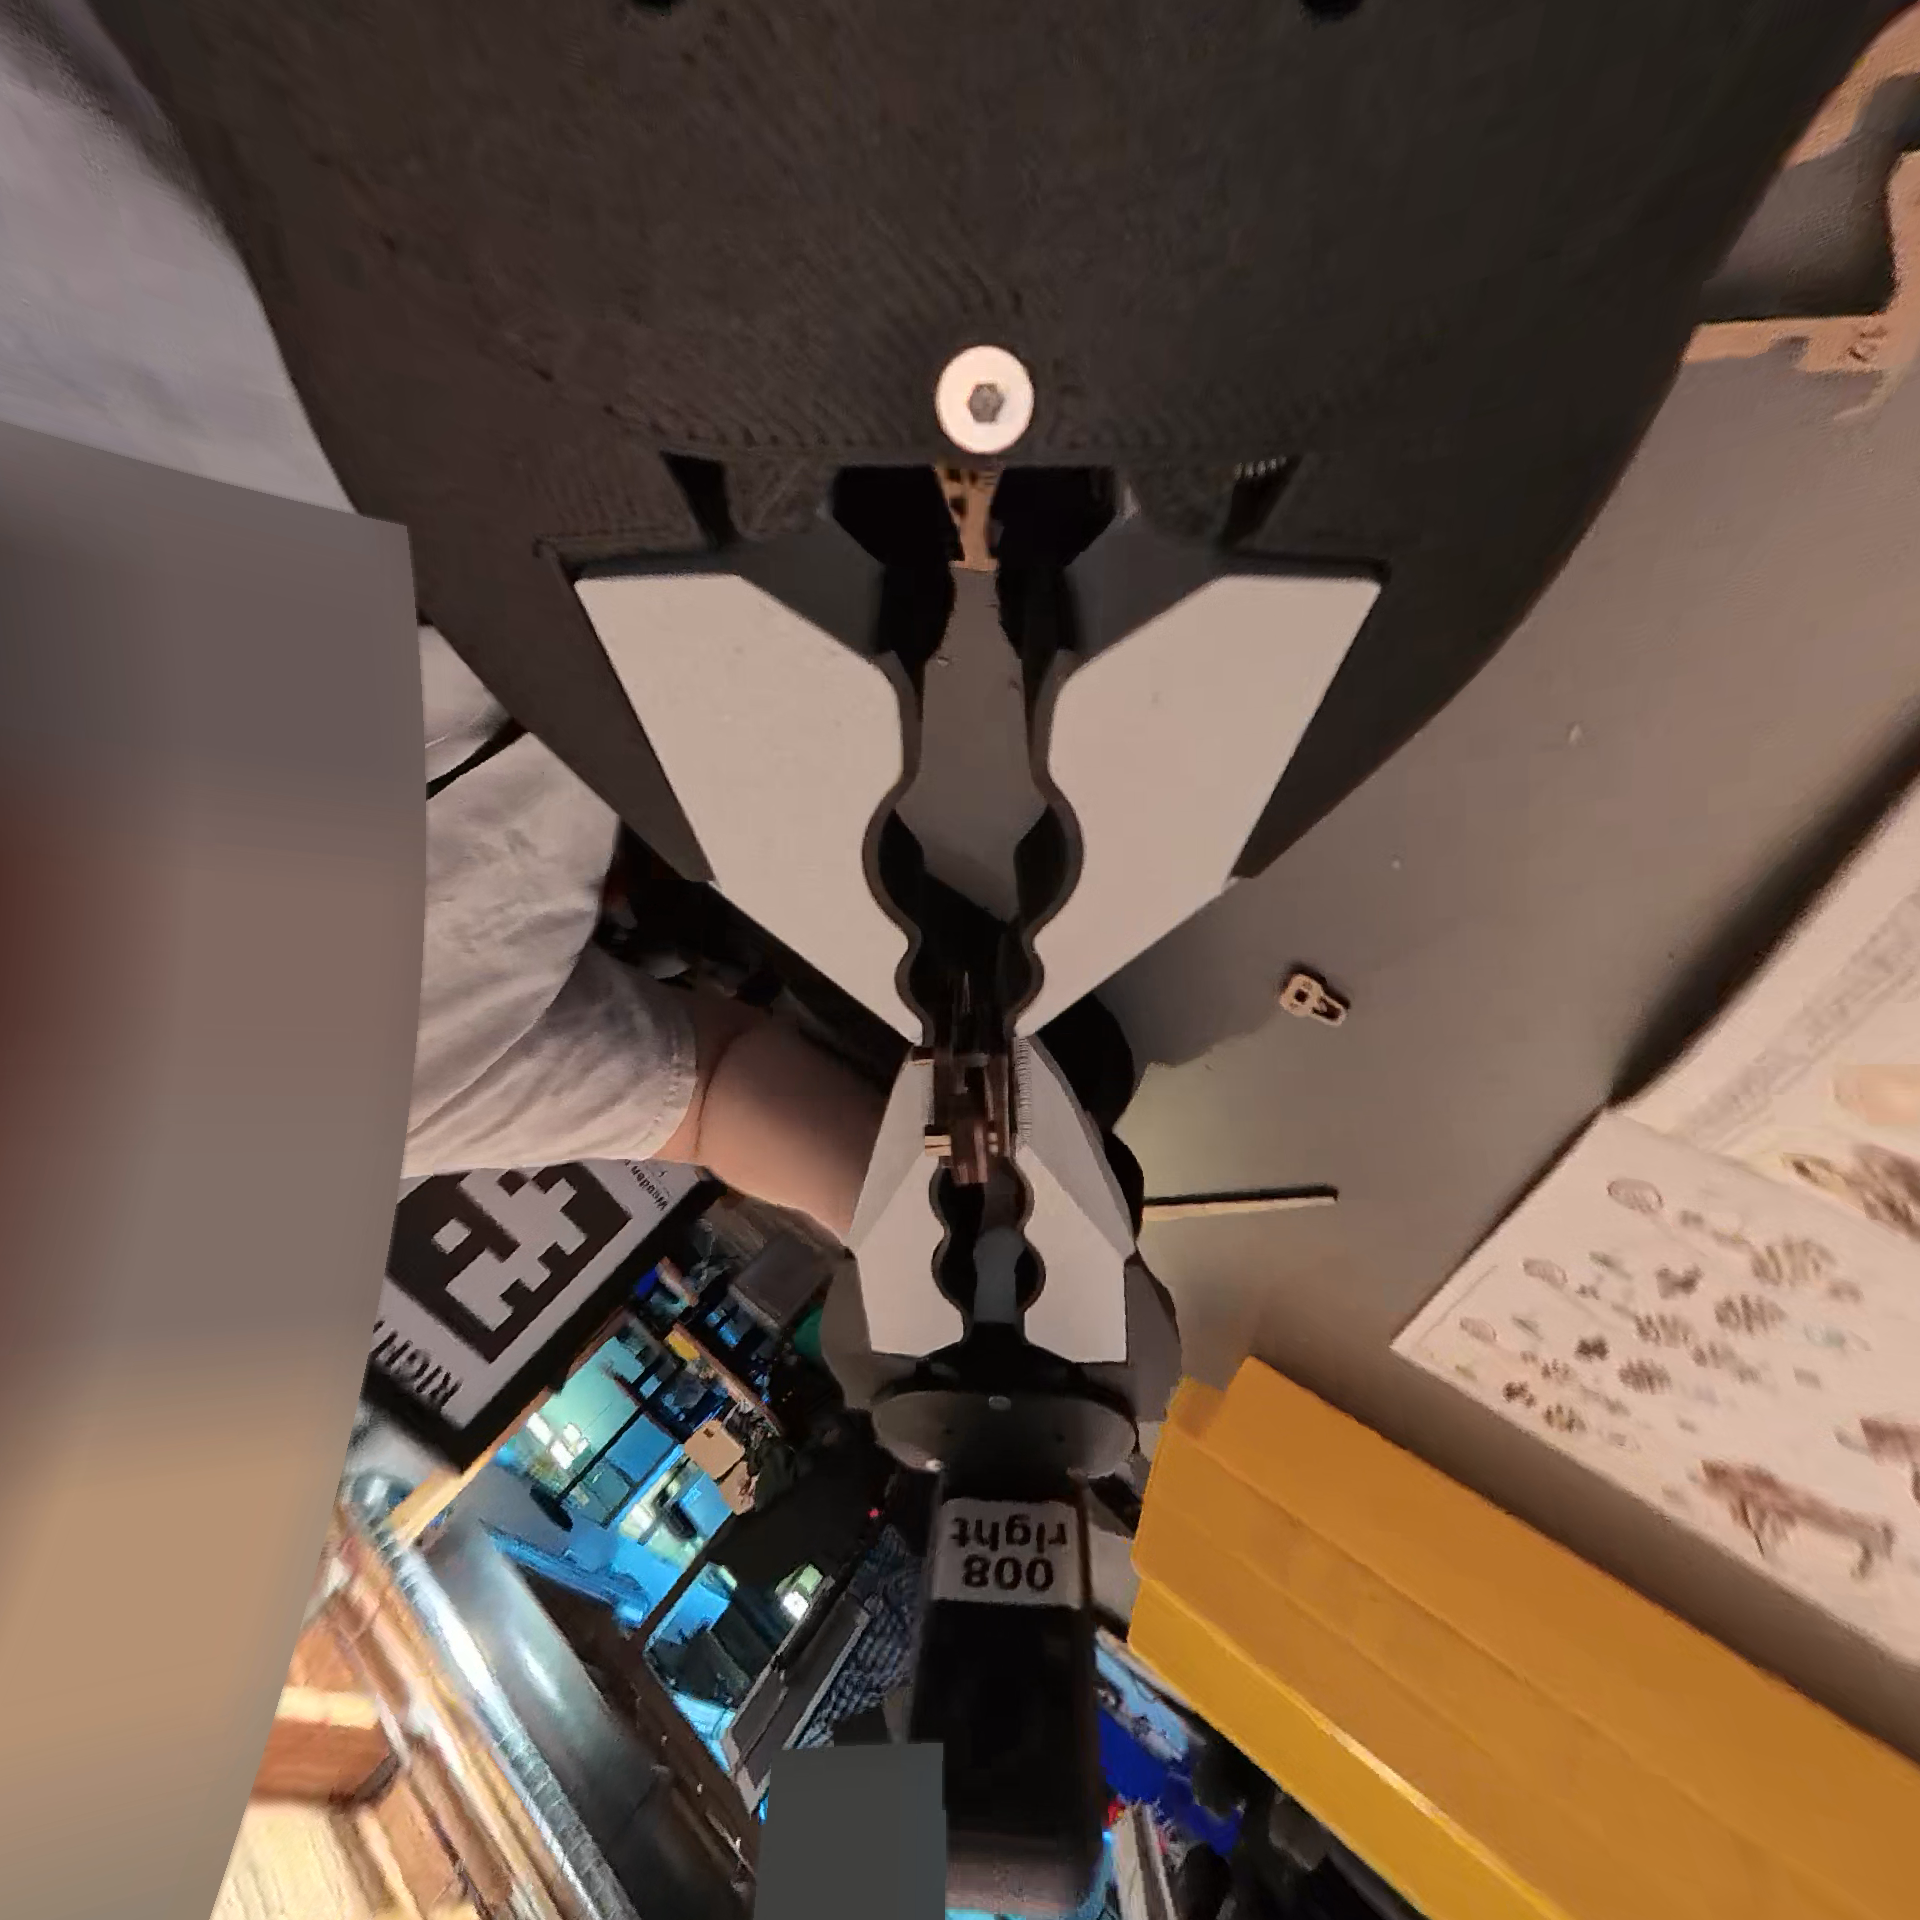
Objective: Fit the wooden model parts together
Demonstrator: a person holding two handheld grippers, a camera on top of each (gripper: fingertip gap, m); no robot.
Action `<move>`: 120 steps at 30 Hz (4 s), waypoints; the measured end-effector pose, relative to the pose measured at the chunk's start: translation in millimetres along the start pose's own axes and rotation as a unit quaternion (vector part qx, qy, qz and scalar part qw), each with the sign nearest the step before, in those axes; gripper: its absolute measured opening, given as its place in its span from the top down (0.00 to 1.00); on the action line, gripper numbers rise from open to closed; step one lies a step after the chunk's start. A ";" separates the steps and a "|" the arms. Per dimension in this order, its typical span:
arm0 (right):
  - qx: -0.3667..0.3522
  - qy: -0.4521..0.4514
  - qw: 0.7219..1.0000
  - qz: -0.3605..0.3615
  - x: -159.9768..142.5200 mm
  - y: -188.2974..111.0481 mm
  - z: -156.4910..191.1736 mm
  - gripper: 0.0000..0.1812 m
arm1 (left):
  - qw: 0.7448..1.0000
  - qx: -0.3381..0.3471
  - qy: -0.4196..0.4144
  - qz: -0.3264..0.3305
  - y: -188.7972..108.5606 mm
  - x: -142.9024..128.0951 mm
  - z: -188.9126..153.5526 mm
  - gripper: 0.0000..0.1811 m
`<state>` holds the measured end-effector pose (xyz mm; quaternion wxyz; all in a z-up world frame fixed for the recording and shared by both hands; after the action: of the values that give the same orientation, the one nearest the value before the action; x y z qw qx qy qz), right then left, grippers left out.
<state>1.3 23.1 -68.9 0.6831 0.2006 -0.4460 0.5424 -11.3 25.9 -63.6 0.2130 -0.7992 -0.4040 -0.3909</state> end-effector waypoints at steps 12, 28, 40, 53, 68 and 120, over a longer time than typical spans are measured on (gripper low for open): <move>-0.070 -0.334 0.940 0.009 -10.9 -7.4 13.4 0.96 | 0.941 0.076 0.302 0.133 -1.7 -14.3 -14.1 0.87; -0.110 -0.474 0.871 0.069 -36.1 -5.5 0.5 0.95 | 0.842 0.166 0.466 0.217 7.7 -33.5 -3.1 0.88; -0.138 -0.434 0.883 0.112 -43.6 1.4 -12.8 0.77 | 0.805 0.201 0.475 0.291 3.1 -50.8 18.8 0.95; -0.177 -0.466 0.852 0.158 -56.4 15.6 -18.2 0.93 | 0.825 0.205 0.420 0.317 7.8 -61.8 28.4 0.95; -0.169 -0.455 0.862 0.146 -55.7 13.6 -23.1 0.94 | 0.840 0.201 0.401 0.306 8.3 -63.5 31.5 0.98; -0.194 -0.469 0.846 0.164 -54.4 9.8 -25.4 0.94 | 0.865 0.187 0.392 0.254 10.8 -49.8 20.1 0.94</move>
<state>1.5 15.0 -129.3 0.3189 0.2182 -0.8357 0.3903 -11.8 8.9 -115.7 0.5907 -0.6004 -0.1362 -0.5216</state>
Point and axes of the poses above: each gripper's, where its closed fingertips meet, y out along the fingers, x out of its top, z = x × y across the jaws, the point moved 1 cm from there along -y, back along the fingers, and after that the axes turned 9 degrees about -x, right-handed, at the moved point
